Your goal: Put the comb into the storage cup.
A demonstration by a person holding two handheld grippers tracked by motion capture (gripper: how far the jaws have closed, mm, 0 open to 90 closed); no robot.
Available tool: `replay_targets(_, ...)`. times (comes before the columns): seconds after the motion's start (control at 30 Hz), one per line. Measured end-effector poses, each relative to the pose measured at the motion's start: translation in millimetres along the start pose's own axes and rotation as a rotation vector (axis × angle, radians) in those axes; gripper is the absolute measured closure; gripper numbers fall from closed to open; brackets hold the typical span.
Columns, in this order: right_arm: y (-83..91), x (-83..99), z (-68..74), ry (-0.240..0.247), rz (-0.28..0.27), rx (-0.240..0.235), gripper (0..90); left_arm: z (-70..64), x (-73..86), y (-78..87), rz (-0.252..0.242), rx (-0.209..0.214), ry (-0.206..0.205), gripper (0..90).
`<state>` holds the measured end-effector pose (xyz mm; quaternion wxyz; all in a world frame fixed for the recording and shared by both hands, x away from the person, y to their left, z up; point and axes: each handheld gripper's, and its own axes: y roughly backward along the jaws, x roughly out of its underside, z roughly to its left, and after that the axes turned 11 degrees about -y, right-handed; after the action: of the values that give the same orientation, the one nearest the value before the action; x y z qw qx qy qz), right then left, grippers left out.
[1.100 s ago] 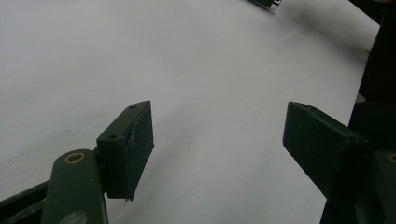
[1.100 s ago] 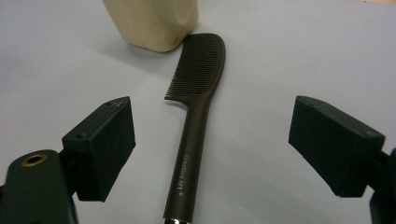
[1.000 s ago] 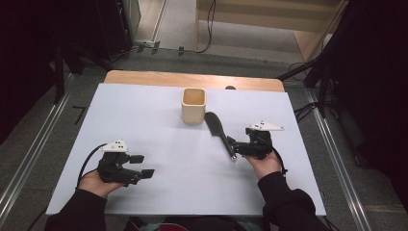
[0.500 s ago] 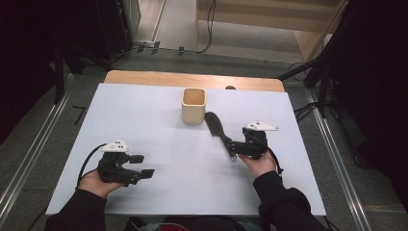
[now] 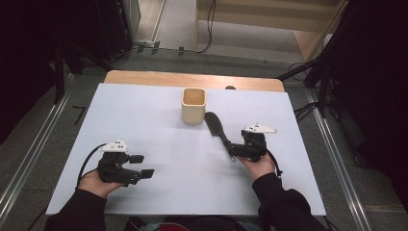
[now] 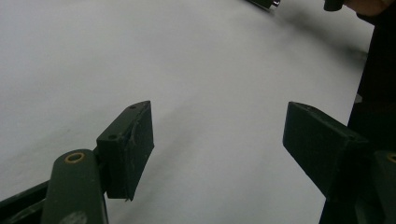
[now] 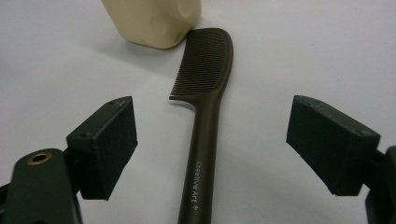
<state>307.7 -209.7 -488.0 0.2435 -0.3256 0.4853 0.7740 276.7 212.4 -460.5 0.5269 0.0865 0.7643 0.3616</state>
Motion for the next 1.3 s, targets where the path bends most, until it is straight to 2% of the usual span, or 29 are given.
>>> replay_targets(0.77, -0.2, 13.0, 0.1, -0.007, 0.021, 0.015, 15.1, 0.9, 0.3, 0.5, -0.001, -0.004, 0.003, 25.5)
replay_targets(0.87, -0.7, 16.5, 1.4, 0.005, 0.019, 0.024, 19.0, 0.9, 0.3, 0.4, -0.001, -0.004, 0.003, 25.5)
replay_targets(1.3, -12.1, 31.8, 4.3, 0.007, 0.083, 0.059, 20.1, 1.4, 0.6, 0.5, -0.006, -0.001, 0.007, 25.5)
